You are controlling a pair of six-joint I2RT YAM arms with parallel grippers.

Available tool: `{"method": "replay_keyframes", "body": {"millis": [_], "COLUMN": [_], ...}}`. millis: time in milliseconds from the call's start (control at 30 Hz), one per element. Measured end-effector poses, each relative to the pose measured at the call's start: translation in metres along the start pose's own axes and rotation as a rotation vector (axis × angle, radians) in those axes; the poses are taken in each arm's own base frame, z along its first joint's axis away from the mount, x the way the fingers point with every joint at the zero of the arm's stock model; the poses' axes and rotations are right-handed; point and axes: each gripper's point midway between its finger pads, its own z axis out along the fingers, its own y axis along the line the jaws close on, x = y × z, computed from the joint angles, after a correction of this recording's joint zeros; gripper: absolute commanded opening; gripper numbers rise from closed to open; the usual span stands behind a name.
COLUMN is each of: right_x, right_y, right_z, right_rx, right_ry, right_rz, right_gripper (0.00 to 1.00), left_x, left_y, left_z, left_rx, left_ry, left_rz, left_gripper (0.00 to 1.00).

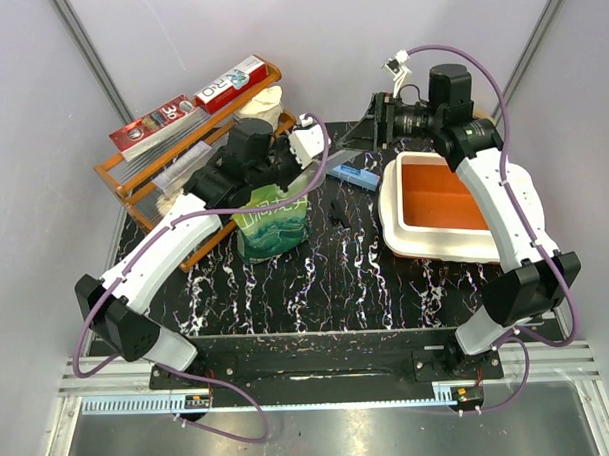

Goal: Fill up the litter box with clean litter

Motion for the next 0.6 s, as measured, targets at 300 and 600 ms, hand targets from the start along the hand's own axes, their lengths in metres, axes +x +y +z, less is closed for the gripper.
{"method": "replay_keyframes", "body": {"millis": [300,600], "right_x": [0.013,0.013], "right_y": [-0.005,-0.005], "right_z": [0.005,0.005], "right_rx": [0.036,0.037], "right_ry": [0.038,0.039], "right_rz": [-0.016,-0.025], "right_gripper": [0.63,0.53], "left_x": [-0.009,-0.008], "left_y": [0.006,0.005], "left_z": [0.008,0.012], "left_rx": [-0.016,-0.013], "left_ry": [-0.024,-0.027], "left_rz": [-0.019,-0.039], "left_gripper": [0.00,0.00]}}
